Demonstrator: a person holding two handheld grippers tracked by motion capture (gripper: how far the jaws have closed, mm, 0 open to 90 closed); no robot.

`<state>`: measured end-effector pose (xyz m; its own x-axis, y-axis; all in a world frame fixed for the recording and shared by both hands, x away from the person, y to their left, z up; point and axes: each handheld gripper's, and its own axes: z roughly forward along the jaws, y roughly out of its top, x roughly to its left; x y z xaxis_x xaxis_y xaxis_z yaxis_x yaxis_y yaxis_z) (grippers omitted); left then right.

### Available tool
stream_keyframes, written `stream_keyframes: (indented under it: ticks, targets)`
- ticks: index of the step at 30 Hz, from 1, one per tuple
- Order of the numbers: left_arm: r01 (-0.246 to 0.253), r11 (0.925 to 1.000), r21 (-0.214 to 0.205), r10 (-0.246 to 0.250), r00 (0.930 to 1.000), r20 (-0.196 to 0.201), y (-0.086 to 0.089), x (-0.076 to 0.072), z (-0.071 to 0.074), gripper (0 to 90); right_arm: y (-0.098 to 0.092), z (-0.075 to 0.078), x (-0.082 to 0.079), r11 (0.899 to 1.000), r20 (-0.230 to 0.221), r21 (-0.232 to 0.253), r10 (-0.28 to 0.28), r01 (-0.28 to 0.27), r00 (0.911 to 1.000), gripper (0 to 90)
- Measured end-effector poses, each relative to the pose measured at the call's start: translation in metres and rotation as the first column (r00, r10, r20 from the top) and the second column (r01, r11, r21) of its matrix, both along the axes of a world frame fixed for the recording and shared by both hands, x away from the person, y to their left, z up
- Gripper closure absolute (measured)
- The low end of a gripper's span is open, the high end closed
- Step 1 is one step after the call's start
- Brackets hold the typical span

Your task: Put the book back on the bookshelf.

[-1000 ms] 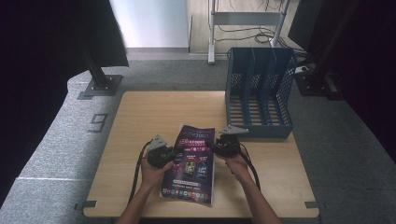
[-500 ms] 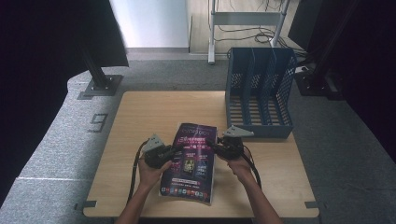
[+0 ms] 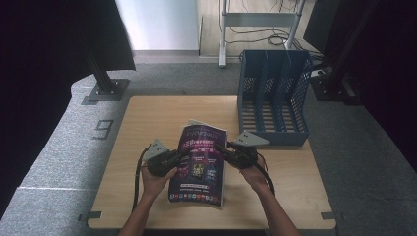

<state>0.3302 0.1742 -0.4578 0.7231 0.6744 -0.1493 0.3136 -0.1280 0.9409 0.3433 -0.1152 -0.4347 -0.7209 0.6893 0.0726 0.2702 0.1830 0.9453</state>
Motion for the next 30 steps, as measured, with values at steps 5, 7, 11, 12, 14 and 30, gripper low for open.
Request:
stream_keyframes:
  ticks: [5, 7, 11, 12, 14, 30]
  targets:
    - [-0.003, 1.0, -0.005, 0.003, 1.0, 0.005, 0.002, -0.001, 0.002, 87.0, 0.003, 0.005, -0.004, 1.0, 0.031, -0.002, 0.006, -0.006, 0.9995, 73.6]
    - [-0.003, 1.0, -0.002, 0.003, 1.0, 0.008, 0.001, 0.0, 0.003, 87.0, 0.002, 0.005, -0.004, 1.0, 0.03, 0.0, 0.006, -0.006, 0.9995, 73.8]
    - [-0.005, 0.9998, 0.017, 0.005, 0.9995, 0.031, -0.002, 0.001, 0.01, 87.0, 0.002, 0.008, -0.006, 1.0, 0.048, 0.007, -0.004, 0.004, 0.9989, 74.2]
    - [-0.005, 0.9998, 0.018, 0.004, 0.9992, 0.04, -0.003, 0.001, 0.013, 87.1, 0.001, 0.009, -0.007, 1.0, 0.058, 0.012, -0.011, 0.011, 0.9983, 74.4]
    - [-0.003, 0.9997, 0.023, 0.001, 0.9988, 0.049, -0.005, 0.003, 0.018, 87.1, 0.0, 0.011, -0.01, 0.999, 0.078, 0.031, -0.023, 0.02, 0.9967, 75.1]
    - [0.008, 0.9993, 0.036, -0.01, 0.9982, 0.06, -0.011, 0.004, 0.02, 86.8, -0.009, 0.01, -0.017, 0.998, 0.123, 0.056, -0.045, 0.038, 0.9914, 77.2]
